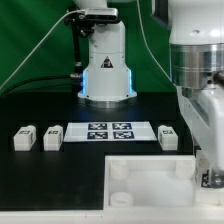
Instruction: Assemble one leg
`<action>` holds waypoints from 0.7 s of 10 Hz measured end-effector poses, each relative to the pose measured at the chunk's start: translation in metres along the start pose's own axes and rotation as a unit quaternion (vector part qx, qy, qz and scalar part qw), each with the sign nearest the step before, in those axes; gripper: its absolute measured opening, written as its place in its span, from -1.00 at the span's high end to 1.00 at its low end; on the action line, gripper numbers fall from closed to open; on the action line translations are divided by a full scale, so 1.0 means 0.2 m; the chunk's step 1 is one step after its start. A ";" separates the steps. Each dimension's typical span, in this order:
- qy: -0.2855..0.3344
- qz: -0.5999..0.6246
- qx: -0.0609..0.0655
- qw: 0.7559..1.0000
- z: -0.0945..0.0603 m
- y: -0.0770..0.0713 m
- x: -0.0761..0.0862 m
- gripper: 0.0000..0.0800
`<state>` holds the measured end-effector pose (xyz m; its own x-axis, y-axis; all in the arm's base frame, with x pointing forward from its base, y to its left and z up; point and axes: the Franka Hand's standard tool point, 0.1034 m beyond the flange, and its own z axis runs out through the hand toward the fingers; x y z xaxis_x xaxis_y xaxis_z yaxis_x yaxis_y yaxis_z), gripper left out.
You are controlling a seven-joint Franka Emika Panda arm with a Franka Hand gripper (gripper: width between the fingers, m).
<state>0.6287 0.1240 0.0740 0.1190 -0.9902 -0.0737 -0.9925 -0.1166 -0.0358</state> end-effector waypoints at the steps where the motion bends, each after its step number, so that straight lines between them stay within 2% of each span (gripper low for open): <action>1: -0.001 -0.089 0.004 0.996 -0.01 0.00 -0.02 -0.60; 4: 0.000 -0.200 0.003 0.980 0.00 0.00 0.00 -0.62; 6: 0.001 -0.323 0.002 0.946 0.00 0.00 0.00 -0.62; 7: 0.008 -0.417 -0.001 0.909 0.00 0.00 -0.01 -0.62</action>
Offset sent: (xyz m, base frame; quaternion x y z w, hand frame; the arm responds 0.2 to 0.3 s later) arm 0.0000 0.0000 0.0000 0.0000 0.0000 -0.1790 0.9838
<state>0.6285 0.1254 0.0745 0.8294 -0.5587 -0.0078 -0.5577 -0.8269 -0.0716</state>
